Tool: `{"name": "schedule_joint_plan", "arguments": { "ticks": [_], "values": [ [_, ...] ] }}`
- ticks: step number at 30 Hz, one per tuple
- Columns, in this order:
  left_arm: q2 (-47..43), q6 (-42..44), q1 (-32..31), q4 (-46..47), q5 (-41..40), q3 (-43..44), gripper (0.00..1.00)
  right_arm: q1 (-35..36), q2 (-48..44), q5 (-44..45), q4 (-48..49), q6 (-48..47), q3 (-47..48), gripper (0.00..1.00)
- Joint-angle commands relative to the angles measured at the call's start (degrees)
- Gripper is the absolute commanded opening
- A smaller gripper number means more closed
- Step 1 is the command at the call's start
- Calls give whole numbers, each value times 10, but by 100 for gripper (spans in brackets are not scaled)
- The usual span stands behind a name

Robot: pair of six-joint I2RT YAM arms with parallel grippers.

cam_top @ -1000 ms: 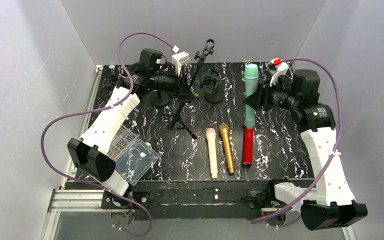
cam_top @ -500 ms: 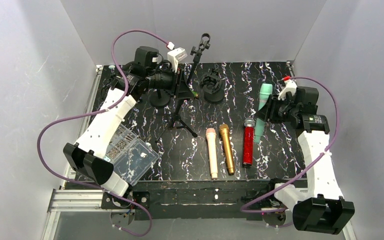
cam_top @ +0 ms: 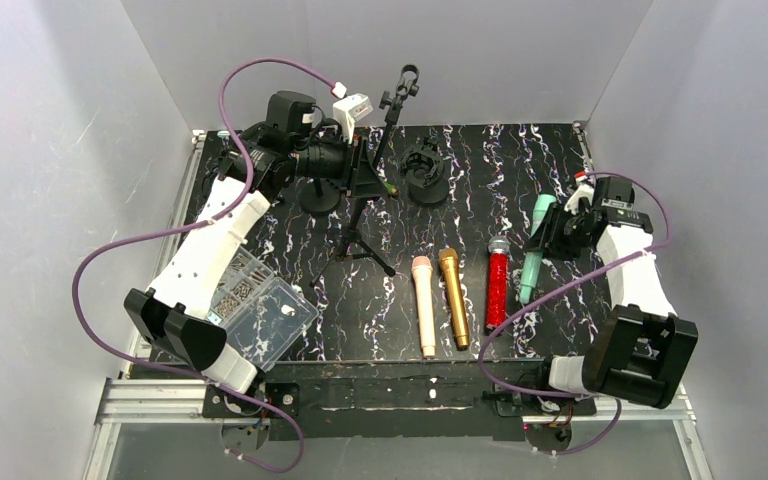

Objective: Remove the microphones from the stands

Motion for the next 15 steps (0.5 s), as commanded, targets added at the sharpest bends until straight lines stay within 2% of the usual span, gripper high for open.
{"name": "schedule_joint_plan", "arguments": {
  "ticks": [1,15],
  "values": [
    [-36,-6,2,-2,32,26,0,-3,16,17,-11,-31,5,1],
    [-27,-15,2,4,37,46,0,-3,163,50,-57,-76,37,1]
  ]
}}
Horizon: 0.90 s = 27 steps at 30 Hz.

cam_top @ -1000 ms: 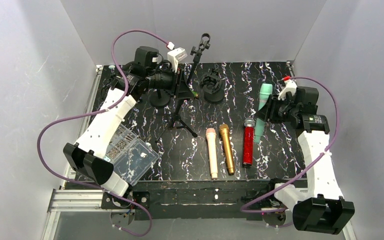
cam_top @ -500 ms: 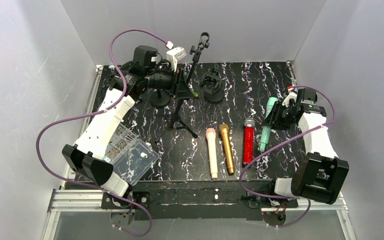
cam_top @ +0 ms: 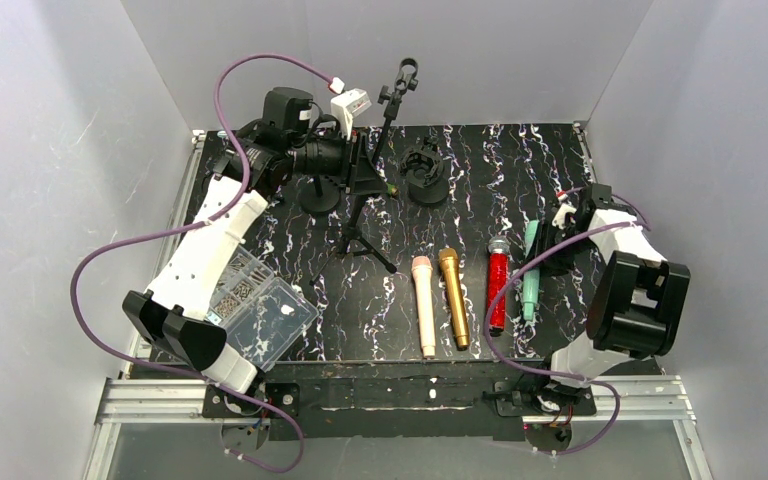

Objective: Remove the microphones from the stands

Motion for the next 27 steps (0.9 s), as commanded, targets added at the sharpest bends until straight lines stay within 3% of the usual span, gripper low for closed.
{"name": "schedule_joint_plan", "arguments": {
  "ticks": [1,27],
  "values": [
    [-27,-13,2,11,37,29,0,-2,28,17,-27,-19,35,1],
    [-21,-21,2,20,40,34,0,51,101,56,-35,-5,45,1]
  ]
}}
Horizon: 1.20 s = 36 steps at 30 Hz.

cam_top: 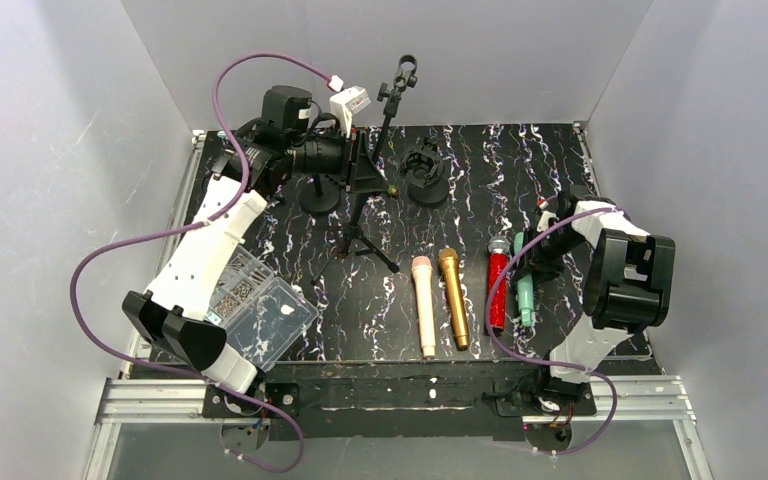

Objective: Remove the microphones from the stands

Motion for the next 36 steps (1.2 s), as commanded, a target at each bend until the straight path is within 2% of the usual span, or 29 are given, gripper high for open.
{"name": "schedule_joint_plan", "arguments": {
  "ticks": [1,4,16,28,36],
  "values": [
    [-20,-5,2,16,36,28,0,6,4,12,-1,0,14,1],
    [-19,-8,2,19,37,29,0,8,6,24,3,12,13,4],
    [-24,-4,2,22,40,10,0,20,40,47,4,15,21,26],
    [-23,4,2,14,45,-6,0,20,28,57,0,13,20,53],
    [-25,7,2,11,44,-4,0,21,13,56,-7,13,21,64]
  ]
}}
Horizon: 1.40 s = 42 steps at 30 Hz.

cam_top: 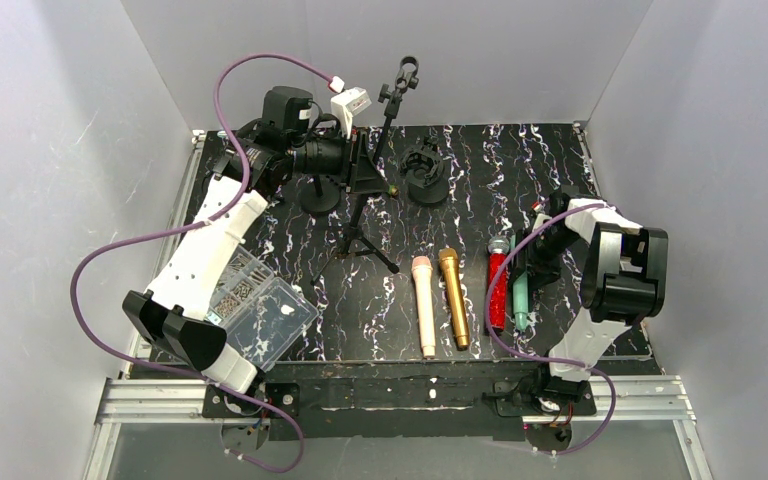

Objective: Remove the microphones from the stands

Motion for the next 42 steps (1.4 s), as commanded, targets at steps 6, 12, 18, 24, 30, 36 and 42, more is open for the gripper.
{"name": "schedule_joint_plan", "arguments": {
  "ticks": [6,12,18,24,30,36,42],
  "values": [
    [-23,9,2,2,40,-4,0,2,-62,-2,-30,-10,35,66],
    [-28,19,2,-3,42,-23,0,1,-125,-24,-53,-12,81,67],
    [-22,23,2,8,44,-33,0,1,-205,-136,-57,-12,180,67],
    [-5,-4,0,37,84,-40,0,31,-245,-318,33,18,281,65],
    [3,13,-18,43,113,-44,0,106,-275,-388,257,109,275,64],
    [22,15,-51,43,117,-25,0,152,-241,-439,419,232,299,64],
    [41,17,-77,43,91,-3,0,197,-218,-446,463,264,316,63]
  ]
}}
